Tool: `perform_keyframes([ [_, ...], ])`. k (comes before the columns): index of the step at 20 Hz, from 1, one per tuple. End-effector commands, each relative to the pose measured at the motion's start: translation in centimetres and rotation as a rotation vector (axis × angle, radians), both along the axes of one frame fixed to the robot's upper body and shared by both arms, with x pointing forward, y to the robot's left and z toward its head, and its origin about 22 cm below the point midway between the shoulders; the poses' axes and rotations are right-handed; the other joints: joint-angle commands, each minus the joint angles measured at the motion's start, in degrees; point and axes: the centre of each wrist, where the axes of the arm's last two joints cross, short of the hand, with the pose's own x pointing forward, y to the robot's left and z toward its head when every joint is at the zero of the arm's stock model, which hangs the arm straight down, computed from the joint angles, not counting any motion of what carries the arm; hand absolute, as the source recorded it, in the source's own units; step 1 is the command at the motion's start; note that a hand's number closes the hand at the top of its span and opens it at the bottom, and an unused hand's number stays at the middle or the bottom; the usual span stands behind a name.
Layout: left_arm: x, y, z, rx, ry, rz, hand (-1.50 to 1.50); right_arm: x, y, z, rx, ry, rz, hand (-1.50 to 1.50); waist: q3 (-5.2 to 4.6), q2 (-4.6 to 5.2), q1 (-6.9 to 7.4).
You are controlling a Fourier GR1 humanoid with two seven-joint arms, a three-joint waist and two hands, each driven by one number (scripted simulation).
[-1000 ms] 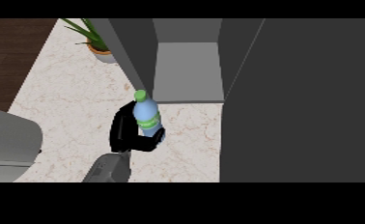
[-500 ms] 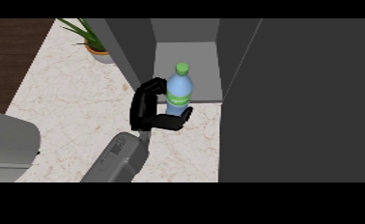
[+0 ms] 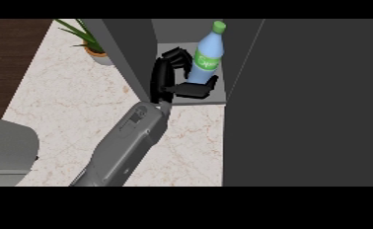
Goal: Pick up the bottled water, place it into the cabinet and close the cabinet
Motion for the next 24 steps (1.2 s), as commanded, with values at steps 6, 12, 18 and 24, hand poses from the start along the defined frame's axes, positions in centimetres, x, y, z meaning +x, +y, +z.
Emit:
perform_keyframes([
  [6, 3.9, -0.2, 0.8, 0.096, 0.042, 0.083, 1.50, 0.6, -0.9, 1.5, 0.051, -0.045, 0.026, -1.50, -0.02, 0.68, -0.91],
  [12, 5.2, 2.0, -1.0, 0.309, 0.083, 0.200, 1.50, -0.1, -0.6, 1.8, 0.047, -0.061, 0.034, -1.50, -0.04, 0.96, -2.01],
  [18, 5.5, 4.2, -2.1, 0.219, 0.110, 0.324, 1.50, 0.4, -1.7, 0.4, 0.029, -0.058, 0.035, -1.50, -0.10, 1.64, -2.66],
  [24, 6.4, 3.3, -0.9, 0.349, 0.064, 0.327, -1.50, 0.4, -1.2, 1.3, 0.053, -0.066, 0.056, -1.50, -0.08, 1.60, -3.21],
])
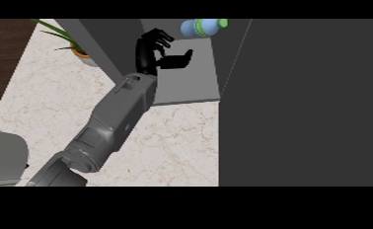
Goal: Pick up the bottled water, place it into the cabinet and close the cabinet
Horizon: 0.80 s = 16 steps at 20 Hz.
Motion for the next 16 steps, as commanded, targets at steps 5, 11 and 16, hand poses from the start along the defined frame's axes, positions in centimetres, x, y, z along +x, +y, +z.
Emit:
perform_keyframes([
  [5, 1.2, 1.3, 1.3, 0.156, -0.061, 0.057, -1.50, 0.2, 0.1, 0.4, 0.046, -0.030, 0.025, -1.50, 0.02, 0.39, -1.07],
  [11, 1.8, 1.0, 2.5, 0.125, -0.060, 0.035, -1.50, -0.5, 0.0, 0.9, 0.052, -0.015, 0.068, -1.50, -0.02, 0.28, -1.45],
  [16, 2.3, 1.1, 3.9, 0.023, -0.155, -0.075, -1.50, -0.7, 0.0, 1.4, 0.060, -0.020, 0.075, -1.50, -0.10, 0.42, -1.44],
])
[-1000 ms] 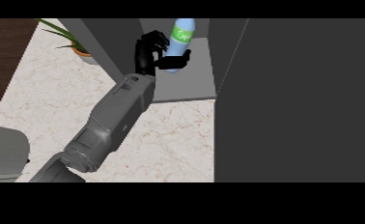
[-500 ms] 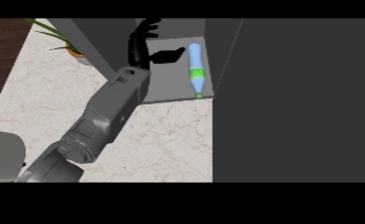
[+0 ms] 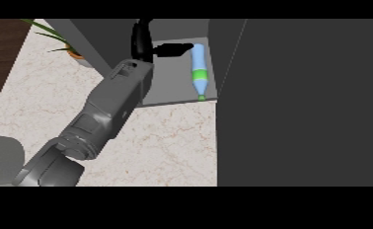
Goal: Pick up the bottled water, place it into the cabinet and close the cabinet
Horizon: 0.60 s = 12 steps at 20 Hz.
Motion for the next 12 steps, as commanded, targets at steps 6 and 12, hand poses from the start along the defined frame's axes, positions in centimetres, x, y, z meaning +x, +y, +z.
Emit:
perform_keyframes([
  [6, 0.1, -1.8, 1.5, -0.219, -0.152, -0.210, -1.50, -0.6, 0.5, 2.0, 0.042, -0.025, 0.028, -1.50, 0.00, -0.80, 1.53],
  [12, -0.3, -2.7, 1.1, -0.251, -0.147, -0.266, -1.50, -1.0, 0.6, 2.0, 0.072, -0.009, 0.010, -1.50, 0.08, -1.44, 2.91],
])
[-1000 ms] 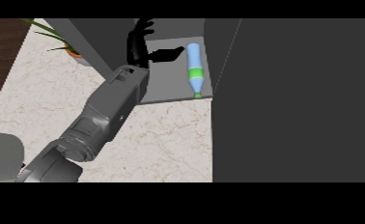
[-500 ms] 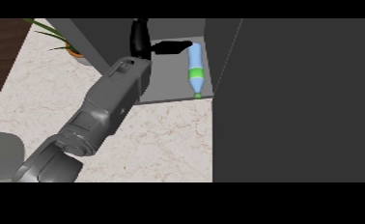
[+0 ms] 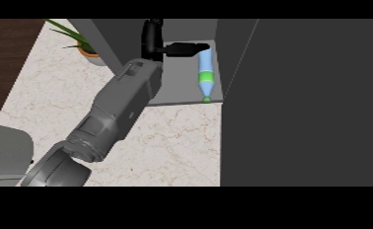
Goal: Pick up the bottled water, place it into the cabinet and close the cabinet
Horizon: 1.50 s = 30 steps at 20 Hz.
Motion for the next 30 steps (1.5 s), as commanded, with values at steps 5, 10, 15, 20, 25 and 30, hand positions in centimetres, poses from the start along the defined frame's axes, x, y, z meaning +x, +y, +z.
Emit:
perform_keyframes([
  [5, -1.8, -0.5, -2.5, -0.045, -0.004, -0.068, -1.50, -0.1, 0.5, 2.5, 0.030, -0.026, -0.003, -1.50, 0.04, -0.89, 2.12],
  [10, -3.4, -1.4, -2.9, -0.100, 0.024, -0.119, -1.50, -0.1, 1.0, 2.1, 0.040, -0.011, -0.014, -1.50, 0.06, -1.45, 2.76],
  [15, -6.4, -1.4, -5.5, -0.174, 0.006, -0.217, -1.50, -0.3, 2.1, 2.3, 0.024, -0.024, -0.024, -1.50, 0.01, -1.21, 2.28],
  [20, -9.0, -2.4, -4.6, -0.274, -0.003, -0.339, -1.50, -0.8, 1.7, 3.8, 0.016, -0.013, -0.046, -1.50, 0.01, -1.46, 3.74],
  [25, -13.2, -2.6, -5.2, -0.307, -0.035, -0.391, -1.50, 0.4, 2.3, 2.1, 0.014, -0.009, -0.058, -1.50, 0.05, -1.35, 3.87],
  [30, -16.5, -0.3, -5.2, -0.310, -0.016, -0.443, -1.50, -0.6, 1.5, 3.1, -0.060, -0.019, 0.034, -1.50, 0.05, -1.55, 3.58],
])
